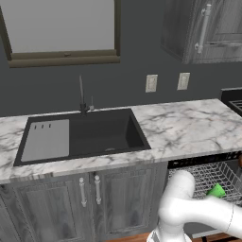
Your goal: Pick up the cup and bowl from the counter, place them in the dishwasher, and close the dishwasher door.
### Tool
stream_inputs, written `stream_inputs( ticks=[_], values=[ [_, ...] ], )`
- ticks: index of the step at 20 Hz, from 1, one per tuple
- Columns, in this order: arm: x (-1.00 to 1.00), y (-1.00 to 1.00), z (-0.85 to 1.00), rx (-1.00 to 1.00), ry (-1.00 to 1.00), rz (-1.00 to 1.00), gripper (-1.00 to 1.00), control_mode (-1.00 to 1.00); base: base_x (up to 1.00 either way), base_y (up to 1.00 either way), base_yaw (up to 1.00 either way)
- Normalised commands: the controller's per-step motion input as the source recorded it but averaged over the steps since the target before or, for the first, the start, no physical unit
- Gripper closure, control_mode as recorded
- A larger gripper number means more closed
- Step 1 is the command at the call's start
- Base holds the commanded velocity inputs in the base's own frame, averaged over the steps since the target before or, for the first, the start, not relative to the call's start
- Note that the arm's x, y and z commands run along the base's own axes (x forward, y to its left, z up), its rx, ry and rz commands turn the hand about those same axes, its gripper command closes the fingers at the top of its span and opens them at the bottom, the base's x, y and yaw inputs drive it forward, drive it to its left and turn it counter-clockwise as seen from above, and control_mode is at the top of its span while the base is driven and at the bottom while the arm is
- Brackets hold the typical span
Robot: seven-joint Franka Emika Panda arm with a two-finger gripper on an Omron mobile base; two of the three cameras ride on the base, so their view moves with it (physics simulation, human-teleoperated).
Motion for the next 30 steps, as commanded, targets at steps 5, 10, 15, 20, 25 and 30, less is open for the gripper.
stream_inputs(
  ticks=[5,10,15,20,25,30],
  values=[
    [0.27,0.00,-0.62,0.00,0.07,0.00,1.00,-1.00,0.00,0.00,0.00],
    [0.25,0.00,-0.58,0.00,0.07,0.00,1.00,-1.00,0.00,0.00,0.00],
    [0.17,0.00,-0.50,0.00,0.04,0.00,1.00,-1.00,0.00,0.00,0.00],
    [0.02,-0.03,-0.45,0.00,0.00,0.00,1.00,-1.00,0.00,0.00,0.00],
    [0.02,-0.10,-0.49,0.00,0.00,0.00,1.00,-1.00,0.00,0.00,0.00],
    [0.01,-0.11,-0.54,0.00,0.00,0.00,1.00,-1.00,0.00,0.00,0.00]
  ],
)
